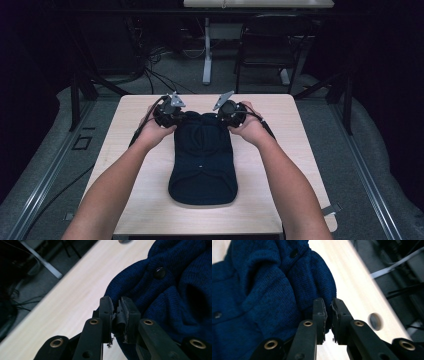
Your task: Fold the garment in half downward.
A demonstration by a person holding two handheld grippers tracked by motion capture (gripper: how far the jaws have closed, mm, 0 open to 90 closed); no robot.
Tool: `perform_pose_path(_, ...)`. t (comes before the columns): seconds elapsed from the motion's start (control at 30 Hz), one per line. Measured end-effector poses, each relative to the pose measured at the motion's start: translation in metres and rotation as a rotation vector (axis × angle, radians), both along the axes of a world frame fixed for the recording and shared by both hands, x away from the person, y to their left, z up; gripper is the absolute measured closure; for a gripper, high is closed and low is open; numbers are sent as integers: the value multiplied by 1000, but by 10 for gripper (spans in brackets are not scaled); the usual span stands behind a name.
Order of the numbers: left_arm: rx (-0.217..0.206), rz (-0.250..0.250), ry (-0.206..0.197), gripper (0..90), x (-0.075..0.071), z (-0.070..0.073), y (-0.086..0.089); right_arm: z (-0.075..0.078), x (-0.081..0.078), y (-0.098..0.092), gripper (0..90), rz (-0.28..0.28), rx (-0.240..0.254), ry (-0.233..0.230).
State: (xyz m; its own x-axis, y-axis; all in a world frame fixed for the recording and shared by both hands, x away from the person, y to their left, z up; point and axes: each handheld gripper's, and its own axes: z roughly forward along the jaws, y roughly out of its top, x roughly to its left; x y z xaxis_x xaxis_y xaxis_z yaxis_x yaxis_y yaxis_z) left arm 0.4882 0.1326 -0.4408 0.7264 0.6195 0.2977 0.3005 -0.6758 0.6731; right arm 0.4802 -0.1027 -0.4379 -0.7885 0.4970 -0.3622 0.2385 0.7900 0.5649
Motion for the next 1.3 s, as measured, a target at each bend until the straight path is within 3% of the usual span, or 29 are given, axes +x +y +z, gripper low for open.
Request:
perform_pose_path(0.07,-8,7,-10,801,0,5,0,8,0,1,814,-2,5,-15)
perform_pose_path(0.1,-14,13,-47,802,1,22,2,21,-1,2,815,-11,3,-64)
perform_pose_path(0.13,-23,21,-64,802,0,27,2,28,-1,3,815,-19,10,-100)
perform_pose_path(0.17,-23,21,-64,802,0,27,2,28,-1,3,815,-19,10,-100)
perform_pose_path(0.2,-27,27,-97,802,-1,37,3,40,-4,3,815,-42,32,-176)
perform_pose_path(0.23,-32,39,-167,802,-5,49,2,45,-5,4,815,-52,47,-205)
perform_pose_path(0.27,-32,39,-167,802,-5,49,2,45,-5,4,815,-52,47,-205)
perform_pose_path(0.3,-30,51,-229,802,-10,56,0,51,-8,4,815,-67,59,-262)
perform_pose_path(0.33,-30,51,-229,802,-10,56,0,51,-8,4,815,-67,59,-262)
perform_pose_path(0.37,-4,41,-241,802,-13,55,-3,51,-8,4,815,-66,60,-269)
perform_pose_path(0.4,24,29,-225,802,-16,46,-5,43,-10,4,814,-63,51,-257)
perform_pose_path(0.43,24,29,-225,802,-16,46,-5,43,-10,4,814,-63,51,-257)
perform_pose_path(0.47,25,23,-214,802,-18,36,-7,38,-11,4,814,-55,31,-250)
perform_pose_path(0.5,30,16,-209,802,-21,29,-7,21,-15,2,814,-41,7,-236)
perform_pose_path(0.53,37,9,-198,802,-23,22,-8,21,-15,2,814,-41,7,-236)
perform_pose_path(0.57,52,0,-188,802,-27,10,-10,7,-20,0,814,-35,18,-224)
perform_pose_path(0.6,61,-6,-188,802,-30,3,-11,2,-22,-1,814,-30,7,-216)
perform_pose_path(0.77,61,-29,-157,802,-40,-17,-11,-21,-35,-6,812,-8,14,-183)
perform_pose_path(1.03,52,-58,-130,802,-54,-30,-8,-29,-52,-10,811,22,10,-171)
perform_pose_path(1.27,40,-88,-82,802,-65,-35,0,-32,-68,-8,809,54,1,-156)
perform_pose_path(1.3,33,-94,-79,801,-68,-35,2,-31,-73,-7,809,61,8,-138)
